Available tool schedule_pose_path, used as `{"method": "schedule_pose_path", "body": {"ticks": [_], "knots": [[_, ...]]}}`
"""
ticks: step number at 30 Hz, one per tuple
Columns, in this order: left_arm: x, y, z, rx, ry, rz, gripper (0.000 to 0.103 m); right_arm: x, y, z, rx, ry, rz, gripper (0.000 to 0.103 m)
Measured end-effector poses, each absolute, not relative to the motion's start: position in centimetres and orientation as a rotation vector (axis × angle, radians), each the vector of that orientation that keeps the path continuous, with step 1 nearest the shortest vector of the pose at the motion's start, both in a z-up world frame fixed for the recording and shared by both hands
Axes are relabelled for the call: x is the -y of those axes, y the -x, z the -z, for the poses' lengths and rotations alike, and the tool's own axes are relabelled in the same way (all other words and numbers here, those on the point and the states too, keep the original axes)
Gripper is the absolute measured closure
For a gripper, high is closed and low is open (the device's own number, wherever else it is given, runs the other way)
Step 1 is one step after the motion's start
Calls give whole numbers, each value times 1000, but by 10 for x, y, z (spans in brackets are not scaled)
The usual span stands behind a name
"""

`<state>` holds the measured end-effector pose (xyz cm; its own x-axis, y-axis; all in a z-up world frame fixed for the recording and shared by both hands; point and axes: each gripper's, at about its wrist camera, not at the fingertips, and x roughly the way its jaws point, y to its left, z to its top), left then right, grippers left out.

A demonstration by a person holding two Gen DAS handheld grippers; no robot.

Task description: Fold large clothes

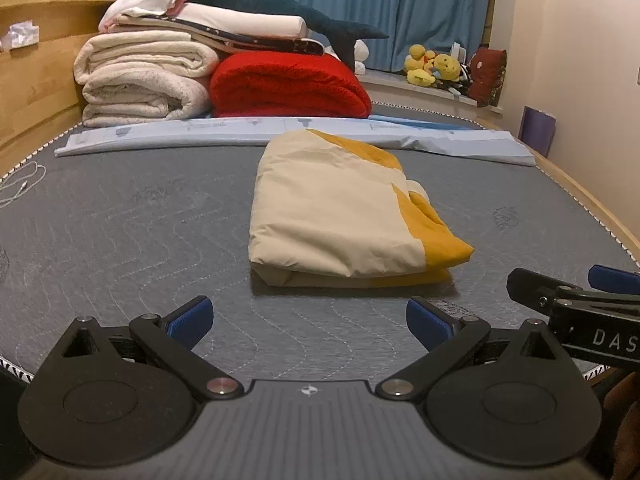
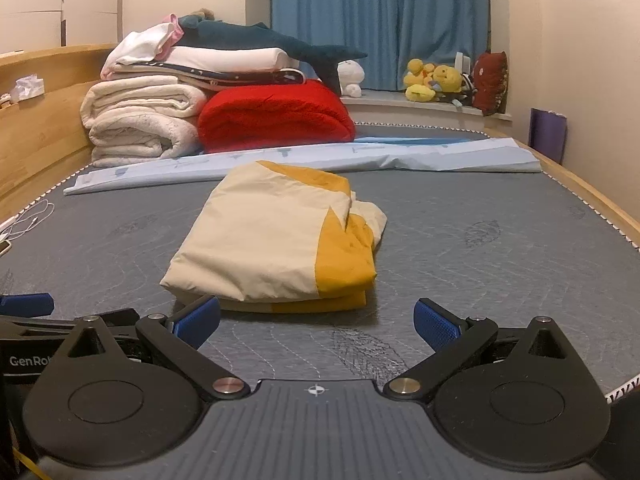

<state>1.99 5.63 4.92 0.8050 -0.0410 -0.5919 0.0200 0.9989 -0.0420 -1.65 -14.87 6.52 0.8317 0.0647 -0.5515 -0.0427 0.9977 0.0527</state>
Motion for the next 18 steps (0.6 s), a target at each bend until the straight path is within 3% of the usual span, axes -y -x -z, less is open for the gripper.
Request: {"method": "schedule_pose_path", "body": {"ticks": [18], "knots": [[-57, -28, -43, -650, 34, 27, 0, 146, 10, -60, -602, -37, -55, 1]]}}
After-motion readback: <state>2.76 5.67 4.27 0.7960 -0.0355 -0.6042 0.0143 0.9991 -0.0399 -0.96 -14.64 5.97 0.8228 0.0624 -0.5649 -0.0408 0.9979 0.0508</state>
